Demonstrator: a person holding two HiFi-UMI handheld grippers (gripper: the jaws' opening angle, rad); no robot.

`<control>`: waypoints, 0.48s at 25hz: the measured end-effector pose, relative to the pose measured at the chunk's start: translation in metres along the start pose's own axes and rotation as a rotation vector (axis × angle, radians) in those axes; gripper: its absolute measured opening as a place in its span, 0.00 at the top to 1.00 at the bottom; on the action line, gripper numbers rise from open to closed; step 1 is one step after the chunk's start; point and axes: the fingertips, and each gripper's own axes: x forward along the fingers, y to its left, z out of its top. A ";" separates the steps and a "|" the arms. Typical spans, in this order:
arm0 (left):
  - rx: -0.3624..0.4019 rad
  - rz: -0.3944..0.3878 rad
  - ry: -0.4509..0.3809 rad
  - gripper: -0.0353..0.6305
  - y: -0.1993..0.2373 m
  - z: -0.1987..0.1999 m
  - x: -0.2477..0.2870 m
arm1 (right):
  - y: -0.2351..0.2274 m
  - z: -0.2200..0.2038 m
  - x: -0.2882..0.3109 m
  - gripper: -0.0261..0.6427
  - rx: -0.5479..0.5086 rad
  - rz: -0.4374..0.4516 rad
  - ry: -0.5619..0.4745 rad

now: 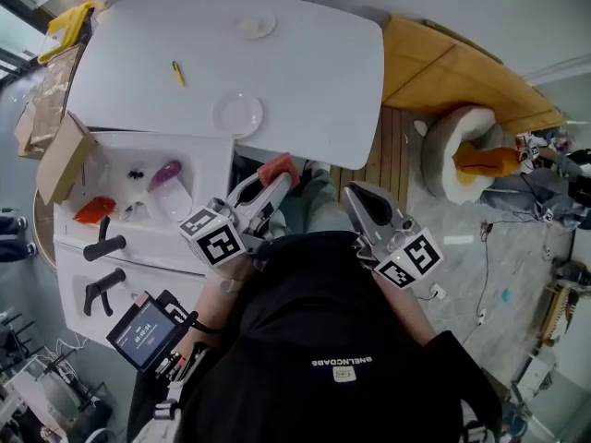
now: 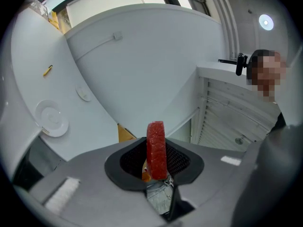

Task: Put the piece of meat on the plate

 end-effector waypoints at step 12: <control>-0.049 0.173 -0.094 0.78 0.071 0.033 0.007 | -0.020 0.008 0.035 0.95 -0.002 0.102 0.112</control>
